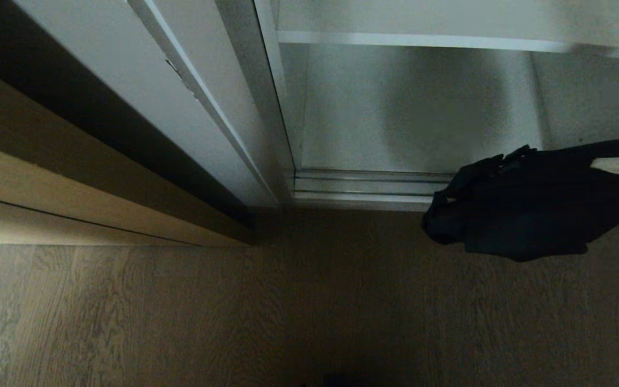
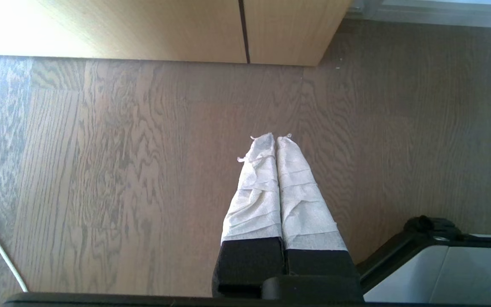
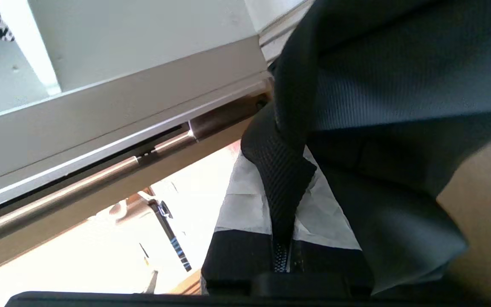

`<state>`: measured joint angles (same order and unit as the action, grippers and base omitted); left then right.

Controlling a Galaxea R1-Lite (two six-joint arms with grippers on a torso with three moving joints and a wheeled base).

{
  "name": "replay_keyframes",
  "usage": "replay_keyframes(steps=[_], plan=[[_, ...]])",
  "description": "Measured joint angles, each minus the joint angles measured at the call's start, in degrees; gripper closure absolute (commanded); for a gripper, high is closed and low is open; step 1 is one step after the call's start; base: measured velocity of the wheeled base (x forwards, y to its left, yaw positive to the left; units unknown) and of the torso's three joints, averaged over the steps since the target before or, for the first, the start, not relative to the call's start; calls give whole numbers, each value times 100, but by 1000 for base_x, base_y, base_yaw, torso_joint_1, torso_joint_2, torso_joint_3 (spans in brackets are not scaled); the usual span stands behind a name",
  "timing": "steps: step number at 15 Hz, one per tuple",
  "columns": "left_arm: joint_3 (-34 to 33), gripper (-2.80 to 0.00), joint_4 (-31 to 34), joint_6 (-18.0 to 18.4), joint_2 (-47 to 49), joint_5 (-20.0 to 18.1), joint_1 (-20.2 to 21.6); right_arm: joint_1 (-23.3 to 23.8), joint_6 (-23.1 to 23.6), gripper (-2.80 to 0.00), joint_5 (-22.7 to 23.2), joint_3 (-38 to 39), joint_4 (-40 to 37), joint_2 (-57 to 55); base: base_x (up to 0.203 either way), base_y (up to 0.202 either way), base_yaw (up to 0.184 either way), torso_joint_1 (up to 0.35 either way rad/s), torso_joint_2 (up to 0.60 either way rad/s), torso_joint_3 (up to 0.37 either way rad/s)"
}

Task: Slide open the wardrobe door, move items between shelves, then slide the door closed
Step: Place the bag on the lower shelf

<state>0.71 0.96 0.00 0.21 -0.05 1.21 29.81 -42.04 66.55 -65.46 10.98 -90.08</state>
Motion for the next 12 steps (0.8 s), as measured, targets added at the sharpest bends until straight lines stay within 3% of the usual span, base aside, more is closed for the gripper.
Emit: replay_keyframes(steps=[5, 12], plan=[[0, 0, 0, 0, 0, 0, 0, -172, -13, 0, -12, -656, -5, -511, 0, 0, 0, 0, 0, 0], [0, 0, 0, 0, 0, -1, 0, -351, -450, 0, 63, -1317, -21, -581, 0, 0, 0, 0, 0, 0]])
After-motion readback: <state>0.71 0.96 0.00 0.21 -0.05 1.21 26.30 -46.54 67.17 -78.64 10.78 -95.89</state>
